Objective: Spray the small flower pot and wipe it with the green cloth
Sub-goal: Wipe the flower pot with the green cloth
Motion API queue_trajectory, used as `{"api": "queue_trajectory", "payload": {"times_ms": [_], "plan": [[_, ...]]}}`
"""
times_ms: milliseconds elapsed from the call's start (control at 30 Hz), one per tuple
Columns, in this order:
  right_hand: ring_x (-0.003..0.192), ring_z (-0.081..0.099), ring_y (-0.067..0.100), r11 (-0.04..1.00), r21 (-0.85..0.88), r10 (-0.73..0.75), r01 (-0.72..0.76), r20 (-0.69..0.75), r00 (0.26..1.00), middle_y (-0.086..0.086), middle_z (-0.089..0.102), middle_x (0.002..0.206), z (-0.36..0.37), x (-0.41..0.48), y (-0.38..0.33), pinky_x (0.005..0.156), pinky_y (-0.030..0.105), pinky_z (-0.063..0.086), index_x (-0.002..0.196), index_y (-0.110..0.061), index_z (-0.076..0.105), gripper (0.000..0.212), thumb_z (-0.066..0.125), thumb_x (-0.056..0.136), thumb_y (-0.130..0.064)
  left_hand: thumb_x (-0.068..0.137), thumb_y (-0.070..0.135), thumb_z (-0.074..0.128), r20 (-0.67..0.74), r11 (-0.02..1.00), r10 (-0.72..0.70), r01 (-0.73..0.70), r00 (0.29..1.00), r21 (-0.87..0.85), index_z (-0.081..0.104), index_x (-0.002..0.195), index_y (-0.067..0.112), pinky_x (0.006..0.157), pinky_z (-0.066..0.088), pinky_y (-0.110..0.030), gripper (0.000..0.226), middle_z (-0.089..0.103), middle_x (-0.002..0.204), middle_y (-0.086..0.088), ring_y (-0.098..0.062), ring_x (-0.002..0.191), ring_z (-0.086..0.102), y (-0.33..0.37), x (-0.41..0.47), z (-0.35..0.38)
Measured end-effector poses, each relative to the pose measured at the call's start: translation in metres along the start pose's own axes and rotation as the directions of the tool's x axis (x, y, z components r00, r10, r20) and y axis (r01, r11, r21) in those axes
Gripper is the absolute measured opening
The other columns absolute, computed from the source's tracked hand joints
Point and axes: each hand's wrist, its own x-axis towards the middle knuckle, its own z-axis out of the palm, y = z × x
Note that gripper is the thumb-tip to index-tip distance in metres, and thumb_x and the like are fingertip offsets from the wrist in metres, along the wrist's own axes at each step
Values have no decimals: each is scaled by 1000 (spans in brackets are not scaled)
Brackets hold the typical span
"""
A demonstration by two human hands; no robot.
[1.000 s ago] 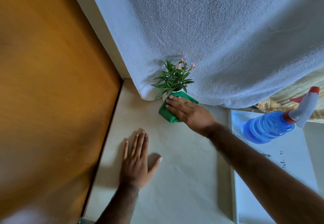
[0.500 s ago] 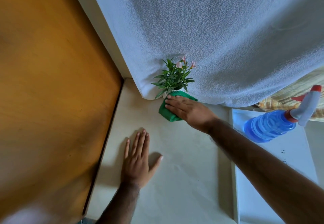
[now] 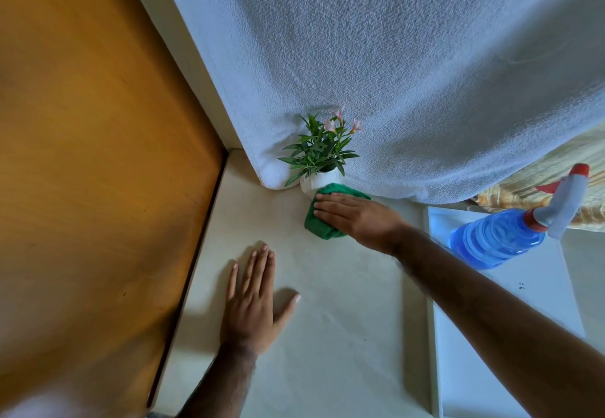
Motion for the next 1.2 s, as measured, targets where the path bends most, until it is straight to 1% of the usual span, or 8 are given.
{"api": "queue_trajectory", "payload": {"times_ms": [100,167,300,467,633,800,1067,1200], "plan": [[136,55,37,999,-36,3,-5,-61,998,20,59,145,-3,10,2,113,48,44,137,4,62,38,47,103,1,96,73,41,1,1000,-4,4,1000,4,24,163,9,126,31,-58,95,27,173,-9,-25,160,25,1,2,-1],[137,53,37,999,-44,7,-10,-79,997,20,57,147,-4,16,4,115,47,42,139,3,60,39,45,103,0,96,74,40,4,1000,-6,6,1000,5,24,163,9,126,32,-59,95,27,173,-9,-26,160,26,2,1,-1],[135,55,40,1000,-13,15,-15,-10,1000,23,58,145,6,5,3,112,51,45,136,5,63,38,57,98,7,96,73,41,-6,1000,-1,1,1000,5,25,163,8,126,31,-59,95,28,173,-9,-26,160,27,1,0,0],[133,56,43,988,64,136,-140,61,989,24,61,141,12,-16,-5,104,57,50,133,7,65,49,35,95,2,96,72,42,-20,1000,-6,6,1000,-8,28,162,8,125,32,-59,93,31,172,-10,-25,159,29,2,1,0],[141,49,37,968,84,240,-235,-51,969,18,58,147,8,-19,-24,116,48,38,138,2,61,65,63,78,27,95,71,44,-7,1000,-10,9,1000,-20,29,162,8,125,32,-59,94,31,171,-9,-25,158,30,0,2,0],[143,47,34,954,104,291,-280,-121,949,16,57,149,-5,-47,-49,118,49,38,139,2,61,61,62,82,25,93,70,46,14,999,-22,23,1000,-42,30,162,9,126,30,-58,93,30,172,-9,-25,158,30,-2,2,0],[147,43,32,822,67,567,-566,-196,800,14,52,153,-28,-174,-94,118,51,39,142,2,58,48,46,97,11,94,70,39,24,998,-29,31,999,-59,28,163,10,128,26,-57,92,31,172,-9,-24,158,30,-2,-1,-3],[139,51,39,666,-24,712,-746,-277,645,21,57,146,-30,-243,-109,111,57,45,134,7,63,64,65,75,30,96,70,38,10,997,-11,12,1000,-71,29,162,8,128,25,-58,91,34,170,-12,-27,157,32,0,-1,0]]}}
